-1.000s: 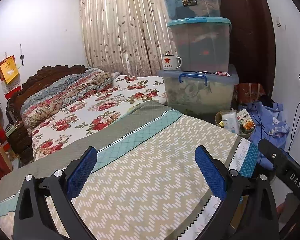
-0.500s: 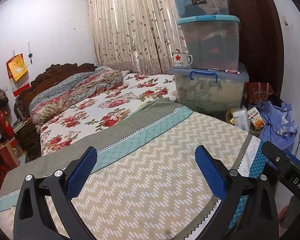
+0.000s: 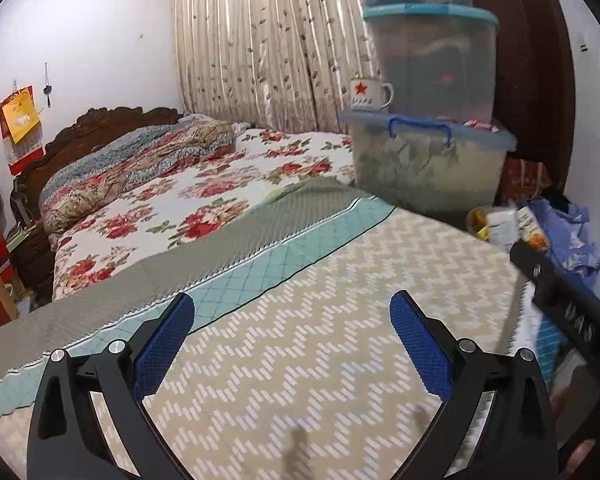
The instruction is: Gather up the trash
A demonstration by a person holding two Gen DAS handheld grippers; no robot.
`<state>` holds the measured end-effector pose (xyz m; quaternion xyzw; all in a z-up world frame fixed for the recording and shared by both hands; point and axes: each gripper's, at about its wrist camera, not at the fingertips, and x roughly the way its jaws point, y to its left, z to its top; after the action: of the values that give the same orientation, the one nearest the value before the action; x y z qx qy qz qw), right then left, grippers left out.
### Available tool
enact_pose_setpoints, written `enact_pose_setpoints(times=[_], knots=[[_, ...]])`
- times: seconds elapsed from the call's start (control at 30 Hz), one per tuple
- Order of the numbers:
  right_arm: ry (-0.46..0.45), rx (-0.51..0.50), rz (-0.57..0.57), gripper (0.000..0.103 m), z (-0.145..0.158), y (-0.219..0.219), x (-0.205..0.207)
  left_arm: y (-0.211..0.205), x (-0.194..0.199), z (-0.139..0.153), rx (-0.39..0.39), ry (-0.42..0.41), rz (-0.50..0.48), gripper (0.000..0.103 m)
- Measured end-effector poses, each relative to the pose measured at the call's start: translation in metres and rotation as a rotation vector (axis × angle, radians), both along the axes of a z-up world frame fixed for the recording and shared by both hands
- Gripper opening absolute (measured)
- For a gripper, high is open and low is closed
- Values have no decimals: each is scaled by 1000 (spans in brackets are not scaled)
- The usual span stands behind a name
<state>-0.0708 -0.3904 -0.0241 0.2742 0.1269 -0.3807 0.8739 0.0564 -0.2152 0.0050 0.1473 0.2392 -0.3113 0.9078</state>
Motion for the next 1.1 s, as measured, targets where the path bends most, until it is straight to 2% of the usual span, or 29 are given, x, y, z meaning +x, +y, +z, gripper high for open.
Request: enact_pose_setpoints(times=[0.27,0.33,0.63,1.1], knots=[[97,24,-56,100,-31,-11,36,0,31,-40,19,104,16,94],[117,68,-43,100,-39,-15,38,4,35,-45,6,115,26,94],[81,94,-39,100,-45,-20,34,10,50,-55,-1,166,91,94],[61,121,-12,100,-47,-22,34,7,47,-60,40,147,93,94]])
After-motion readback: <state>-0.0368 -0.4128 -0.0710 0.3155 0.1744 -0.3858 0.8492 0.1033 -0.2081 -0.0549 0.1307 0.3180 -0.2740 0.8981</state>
